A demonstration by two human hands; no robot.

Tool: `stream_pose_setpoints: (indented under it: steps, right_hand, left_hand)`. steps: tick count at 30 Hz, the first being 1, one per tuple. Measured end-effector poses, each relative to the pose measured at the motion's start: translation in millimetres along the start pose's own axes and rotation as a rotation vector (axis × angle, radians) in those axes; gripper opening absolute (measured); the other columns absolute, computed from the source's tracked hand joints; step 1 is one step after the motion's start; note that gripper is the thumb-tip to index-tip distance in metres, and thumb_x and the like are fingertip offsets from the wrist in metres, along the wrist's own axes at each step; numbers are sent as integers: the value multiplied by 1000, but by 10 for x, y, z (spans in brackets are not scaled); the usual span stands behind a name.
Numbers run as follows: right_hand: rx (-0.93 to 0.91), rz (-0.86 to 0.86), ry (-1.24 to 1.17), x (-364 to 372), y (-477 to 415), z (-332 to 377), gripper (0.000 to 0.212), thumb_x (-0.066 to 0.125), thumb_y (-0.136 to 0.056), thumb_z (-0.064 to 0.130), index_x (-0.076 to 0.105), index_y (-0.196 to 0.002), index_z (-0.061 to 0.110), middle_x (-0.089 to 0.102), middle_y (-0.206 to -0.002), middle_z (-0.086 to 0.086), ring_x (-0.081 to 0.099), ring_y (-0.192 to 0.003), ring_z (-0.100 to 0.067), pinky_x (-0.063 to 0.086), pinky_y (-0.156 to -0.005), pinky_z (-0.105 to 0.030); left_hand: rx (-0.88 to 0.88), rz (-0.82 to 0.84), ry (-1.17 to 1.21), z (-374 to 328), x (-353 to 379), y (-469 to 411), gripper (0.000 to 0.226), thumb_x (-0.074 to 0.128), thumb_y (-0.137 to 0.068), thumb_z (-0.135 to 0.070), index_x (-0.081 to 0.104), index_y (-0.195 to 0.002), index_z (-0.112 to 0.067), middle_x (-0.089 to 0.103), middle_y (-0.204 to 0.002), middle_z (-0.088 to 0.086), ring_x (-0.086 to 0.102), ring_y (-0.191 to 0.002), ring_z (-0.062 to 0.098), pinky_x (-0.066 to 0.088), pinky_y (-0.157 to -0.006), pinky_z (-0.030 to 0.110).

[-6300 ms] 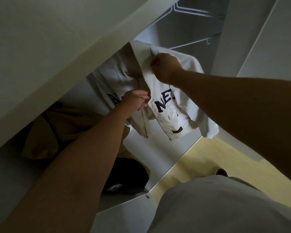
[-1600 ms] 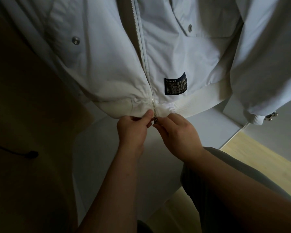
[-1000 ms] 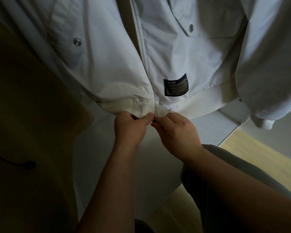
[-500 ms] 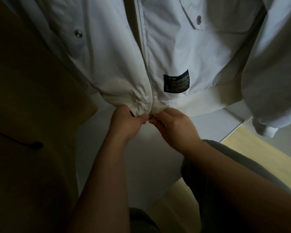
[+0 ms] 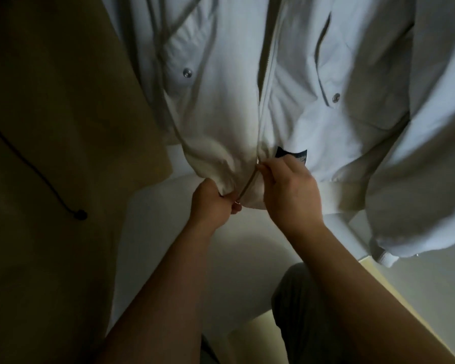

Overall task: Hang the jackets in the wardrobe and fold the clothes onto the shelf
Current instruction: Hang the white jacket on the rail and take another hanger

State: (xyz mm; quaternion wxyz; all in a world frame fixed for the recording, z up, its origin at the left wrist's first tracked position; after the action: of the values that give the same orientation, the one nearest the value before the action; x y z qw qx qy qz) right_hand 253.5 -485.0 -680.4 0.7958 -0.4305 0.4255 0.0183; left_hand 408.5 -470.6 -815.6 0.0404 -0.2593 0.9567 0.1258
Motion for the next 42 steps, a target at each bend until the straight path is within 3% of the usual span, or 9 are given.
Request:
stream_pose_setpoints:
  steps: [3,8,11,14,20,28,33,37,42]
  right_hand:
    - [-39,-73,3,-146,-187,55,14,64,-94,11,68,-84,3,60,-79,-12,58,-70,-32,50,-56,-39]
    - [-31,5,-10,-28,-254,183,17,62,-97,16,67,-87,2,59,-80,-12,58,-73,-33,49,-58,-42]
    - [6,16,-30,0,-275,155,18,61,-96,16,67,-85,2,59,-80,-12,58,-73,-34,49,-59,-43]
    - [21,48,-40,41,-309,143,21,59,-96,19,67,-85,3,60,-80,-12,58,-74,-33,49,-60,-45]
    - [-25,117,-44,-15,-327,274,19,61,-94,15,65,-79,3,57,-77,-10,56,-67,-30,46,-54,-38]
    - [-155,-9,31,-660,-951,292,18,61,-95,18,69,-89,3,62,-85,-13,59,-73,-31,50,-61,-42]
    - [-127,12,-24,-707,-914,307,20,62,-95,15,67,-83,0,60,-81,-15,58,-71,-35,47,-59,-40]
    - [-174,88,-8,-752,-979,314,20,62,-96,14,68,-83,0,59,-81,-14,58,-71,-34,50,-58,-42]
    - [-254,-140,-41,-1249,-1328,414,14,65,-93,9,69,-83,1,61,-77,-13,58,-66,-30,46,-54,-33]
  left_hand:
    - [-62,-72,31,59,-12,-15,23,73,-89,-10,60,-106,-4,69,-103,18,72,-68,25,59,-58,32]
    - [-117,-367,-258,-76,-385,62,85,91,-65,-38,38,-124,-8,49,-127,15,61,-104,36,47,-74,34]
    - [268,-458,-374,-539,-350,197,59,86,-64,-39,46,-103,-20,45,-119,5,56,-101,28,43,-74,32]
    - [532,-303,-438,-824,-62,286,36,77,-72,-37,46,-89,-29,48,-100,-9,52,-90,15,40,-72,27]
    - [495,-421,-385,-882,-22,309,17,69,-89,-31,58,-81,-21,58,-75,-10,57,-71,16,38,-59,26]
    - [354,-373,-360,-841,77,156,26,77,-84,-34,55,-74,-25,58,-71,-11,57,-71,14,32,-56,19]
    - [571,-416,-249,-1286,161,350,27,63,-85,-46,66,-92,-20,67,-82,-8,56,-75,8,37,-63,21]
    - [657,-530,-268,-1475,137,489,22,69,-87,-33,65,-76,-14,64,-69,-1,52,-63,11,29,-55,16]
    - [560,-488,-341,-1499,44,384,26,74,-89,-31,62,-74,-14,62,-68,0,52,-64,14,29,-58,21]
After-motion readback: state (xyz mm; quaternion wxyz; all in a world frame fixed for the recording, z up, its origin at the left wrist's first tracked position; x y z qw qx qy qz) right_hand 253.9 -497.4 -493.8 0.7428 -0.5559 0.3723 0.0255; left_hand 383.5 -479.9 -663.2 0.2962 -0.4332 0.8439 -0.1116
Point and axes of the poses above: each hand's wrist, its own y-axis away from the middle knuckle, its own x-axis out of the palm, z = x × y, the point moved 8 cm from there along -y, towards the middle knuckle
